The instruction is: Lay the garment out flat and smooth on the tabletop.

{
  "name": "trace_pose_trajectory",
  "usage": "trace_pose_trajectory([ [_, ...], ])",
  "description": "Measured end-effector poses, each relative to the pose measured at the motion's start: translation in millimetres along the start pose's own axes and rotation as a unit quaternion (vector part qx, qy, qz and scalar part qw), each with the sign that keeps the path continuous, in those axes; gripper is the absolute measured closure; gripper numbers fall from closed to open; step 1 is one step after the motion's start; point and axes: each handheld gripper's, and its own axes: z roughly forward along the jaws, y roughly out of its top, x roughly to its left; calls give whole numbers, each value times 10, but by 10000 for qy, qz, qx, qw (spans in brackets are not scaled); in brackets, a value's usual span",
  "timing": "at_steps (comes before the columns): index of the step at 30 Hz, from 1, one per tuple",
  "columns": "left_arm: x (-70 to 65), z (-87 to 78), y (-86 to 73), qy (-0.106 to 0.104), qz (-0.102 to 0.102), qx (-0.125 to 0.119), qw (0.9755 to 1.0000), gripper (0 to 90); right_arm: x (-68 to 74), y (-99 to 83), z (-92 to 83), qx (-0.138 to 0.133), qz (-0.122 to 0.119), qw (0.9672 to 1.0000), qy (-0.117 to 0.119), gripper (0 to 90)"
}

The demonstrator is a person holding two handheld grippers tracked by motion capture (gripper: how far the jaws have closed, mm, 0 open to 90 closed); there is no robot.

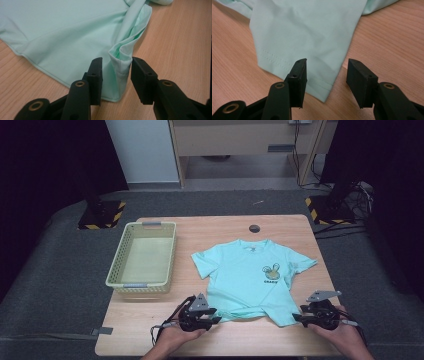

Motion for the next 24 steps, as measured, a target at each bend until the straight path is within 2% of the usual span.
trace_pose_trajectory([
  [2, -9, 10, 8, -11, -11, -12, 10000, 622, 22, -7, 11, 31, -12, 10000, 2, 511],
  [6, -44, 49, 29, -124, 40, 59, 9999, 694, 45, -13, 37, 107, -68, 9999, -8, 548],
  [11, -82, 30, 35, -208, 138, 106, 9996, 824, 44, -28, 9, 171, -83, 9998, 41, 709],
  [15, -86, -10, 36, -231, 236, 125, 9994, 845, 32, -28, 10, 159, 2, 9997, 183, 848],
  [18, -92, -48, 15, -259, 237, 120, 9993, 847, 37, -19, -27, 172, 37, 9997, 178, 877],
  [24, -120, -119, -32, -260, 334, 155, 9990, 847, -5, -49, -168, 206, 71, 9997, 126, 880],
])
